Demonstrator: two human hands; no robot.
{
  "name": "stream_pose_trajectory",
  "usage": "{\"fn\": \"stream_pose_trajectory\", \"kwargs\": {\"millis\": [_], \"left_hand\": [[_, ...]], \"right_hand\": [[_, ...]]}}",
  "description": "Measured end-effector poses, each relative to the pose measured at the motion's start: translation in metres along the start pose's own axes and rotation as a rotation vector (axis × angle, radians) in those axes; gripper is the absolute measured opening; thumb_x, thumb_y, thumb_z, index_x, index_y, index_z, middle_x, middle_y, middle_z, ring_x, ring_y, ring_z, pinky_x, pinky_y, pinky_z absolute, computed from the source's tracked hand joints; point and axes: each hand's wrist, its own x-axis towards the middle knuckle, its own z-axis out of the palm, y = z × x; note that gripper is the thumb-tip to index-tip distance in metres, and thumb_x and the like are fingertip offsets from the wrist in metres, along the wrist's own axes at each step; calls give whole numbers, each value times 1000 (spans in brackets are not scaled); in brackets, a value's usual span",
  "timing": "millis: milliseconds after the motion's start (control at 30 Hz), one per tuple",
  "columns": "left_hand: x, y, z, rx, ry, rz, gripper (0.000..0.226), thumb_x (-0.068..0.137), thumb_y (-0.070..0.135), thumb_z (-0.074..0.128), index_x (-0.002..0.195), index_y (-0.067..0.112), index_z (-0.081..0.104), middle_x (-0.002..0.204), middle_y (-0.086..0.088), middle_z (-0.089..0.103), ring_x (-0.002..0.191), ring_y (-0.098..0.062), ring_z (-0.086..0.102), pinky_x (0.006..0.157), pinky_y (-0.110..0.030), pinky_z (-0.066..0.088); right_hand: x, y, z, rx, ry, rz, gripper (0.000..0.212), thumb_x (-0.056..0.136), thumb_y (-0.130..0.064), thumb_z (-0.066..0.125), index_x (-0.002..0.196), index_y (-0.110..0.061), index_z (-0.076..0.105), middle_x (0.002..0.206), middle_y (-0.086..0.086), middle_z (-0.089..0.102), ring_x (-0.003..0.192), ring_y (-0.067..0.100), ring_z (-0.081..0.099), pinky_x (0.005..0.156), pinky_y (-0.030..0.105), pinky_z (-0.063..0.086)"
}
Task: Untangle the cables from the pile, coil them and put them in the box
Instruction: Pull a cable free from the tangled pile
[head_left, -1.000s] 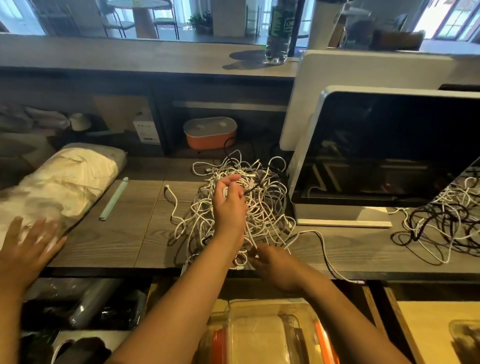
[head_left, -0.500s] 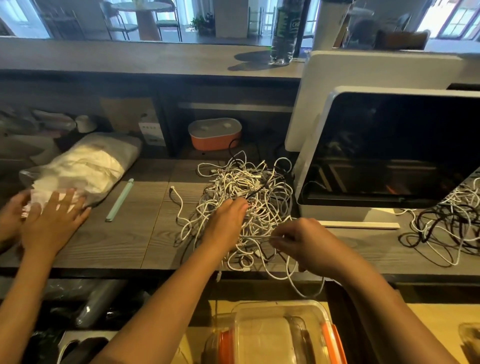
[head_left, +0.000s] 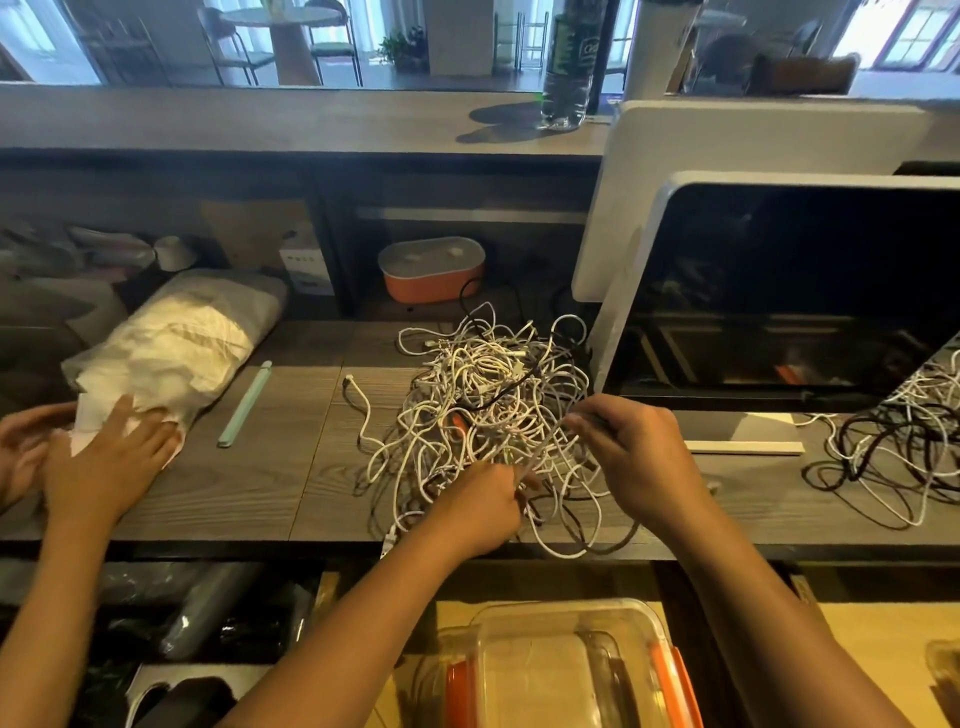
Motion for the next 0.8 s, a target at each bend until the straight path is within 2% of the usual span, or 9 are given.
{"fn": "stream_pose_trajectory", "kwargs": {"millis": [67,133,200,300,400,467,567,633,800], "left_hand": [[-4,3,-6,-248,-50,-70,34,99,14,40,128,24,56,84,-1,61,59,-11,53,54,-29,45],[-10,13,-15,-713,-75,-57,33,101,12,37,128,21,52,93,1,62,84,-9,63,76,-29,52],[-17,27,-21,-1123,-68,28,37,99,6,36,130,23,47,118,3,60,114,-10,56,98,-30,46],[-17,45,-28,-1179,115,186,40,99,9,35,127,36,46,126,15,58,124,-4,45,108,-32,29],[-7,62,-28,-1219,363,199,27,99,6,34,106,24,54,90,3,67,95,-8,62,93,-30,44],[3,65,-22,-1065,577,174,24,98,4,37,94,21,53,72,4,55,61,-2,52,63,-22,45],[17,51,-11,-362,832,183,16,98,10,40,100,14,56,86,5,56,72,1,49,60,-12,34],[22,38,-11,-32,826,157,20,98,19,41,105,12,57,98,-1,57,87,-11,50,67,-19,31],[25,30,-13,289,566,104,27,99,39,39,106,19,57,98,3,50,83,-10,40,66,-26,29]], "right_hand": [[1,6,3,85,59,70,9,91,-25,58,86,-22,66,76,-5,64,70,11,59,58,24,48],[4,16,5,170,95,159,10,91,-25,58,85,-23,65,76,-2,65,70,13,61,60,30,50],[4,23,13,212,45,221,15,96,-24,51,84,-22,62,75,0,62,64,12,55,55,28,45],[-7,21,37,196,-138,237,20,100,-26,40,89,-19,55,79,0,58,67,11,53,60,24,43],[-20,10,54,222,-266,151,20,101,-24,38,91,-17,54,78,-1,56,69,12,51,63,29,42],[-22,5,54,219,-299,120,16,100,-19,41,101,-14,56,87,2,61,77,17,56,70,36,46],[-21,-2,46,127,-376,89,18,97,-15,45,107,-10,59,93,4,64,83,18,59,76,35,48],[-20,-2,40,70,-423,74,18,97,-16,48,104,-9,63,89,5,65,75,14,58,71,32,48],[-12,-1,21,-213,-499,156,18,92,-26,57,97,-13,68,93,4,68,84,15,62,81,38,54]]}}
